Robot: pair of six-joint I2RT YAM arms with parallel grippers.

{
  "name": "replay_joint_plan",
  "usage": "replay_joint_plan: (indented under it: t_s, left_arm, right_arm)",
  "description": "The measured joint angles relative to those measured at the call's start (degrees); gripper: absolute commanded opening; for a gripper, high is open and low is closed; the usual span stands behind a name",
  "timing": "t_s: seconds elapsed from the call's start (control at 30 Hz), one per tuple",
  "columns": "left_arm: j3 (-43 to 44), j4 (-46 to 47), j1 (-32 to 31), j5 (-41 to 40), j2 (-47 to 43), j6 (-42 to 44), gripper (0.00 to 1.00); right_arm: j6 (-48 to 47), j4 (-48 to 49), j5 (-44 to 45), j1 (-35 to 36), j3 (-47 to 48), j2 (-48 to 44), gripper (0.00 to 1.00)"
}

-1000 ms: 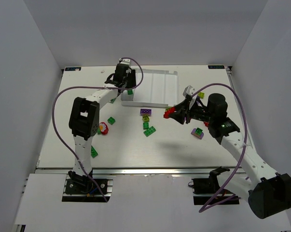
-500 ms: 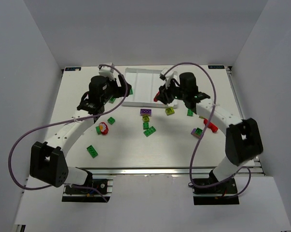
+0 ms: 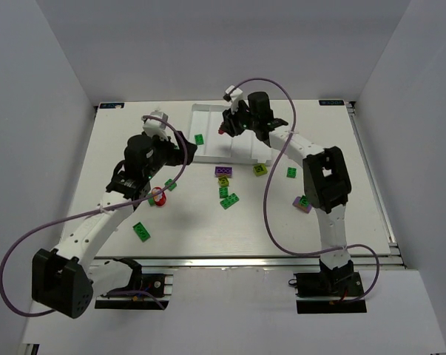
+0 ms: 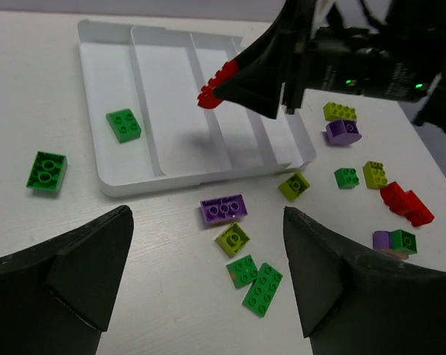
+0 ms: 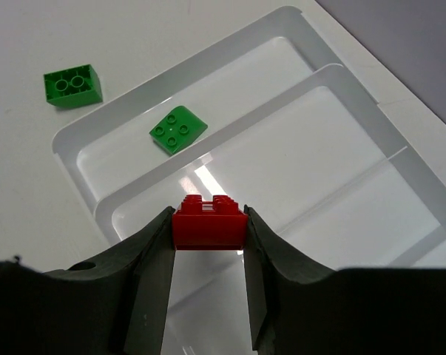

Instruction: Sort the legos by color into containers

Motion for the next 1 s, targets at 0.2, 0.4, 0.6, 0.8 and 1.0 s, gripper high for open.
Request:
replay_joint_plan:
  t_s: [0.2, 0.4, 0.6, 0.8, 1.0]
  left_arm:
    - [-0.02, 1.49, 0.02, 0.13, -2.62, 0.44, 0.91]
    - [-0.11, 1.31, 0.02, 0.2, -1.46, 1.01, 0.92]
    - [-0.52, 1.2, 0.02, -0.44, 0.55, 1.09, 0.94]
    - [-0.52, 0.15, 0.02, -3.48, 2.6, 0.92, 0.98]
    - [-0.5, -1.55, 0.02, -6.16, 4.13, 0.92, 0.94]
  right_arm:
    - [2.1, -3.17, 1.22, 0.0, 9.75, 8.15, 0.36]
    - [3.98, -7.63, 1.25, 0.02, 17.75, 14.01, 0.71]
    - [3.96, -8.9, 1.33, 0.0, 14.78, 11.69, 0.89]
    - [0.83, -10.1, -1.77, -0.07, -10.71, -11.54, 0.89]
    - [-0.44, -9.11, -17.25, -0.44, -30.25, -45.42, 0.55]
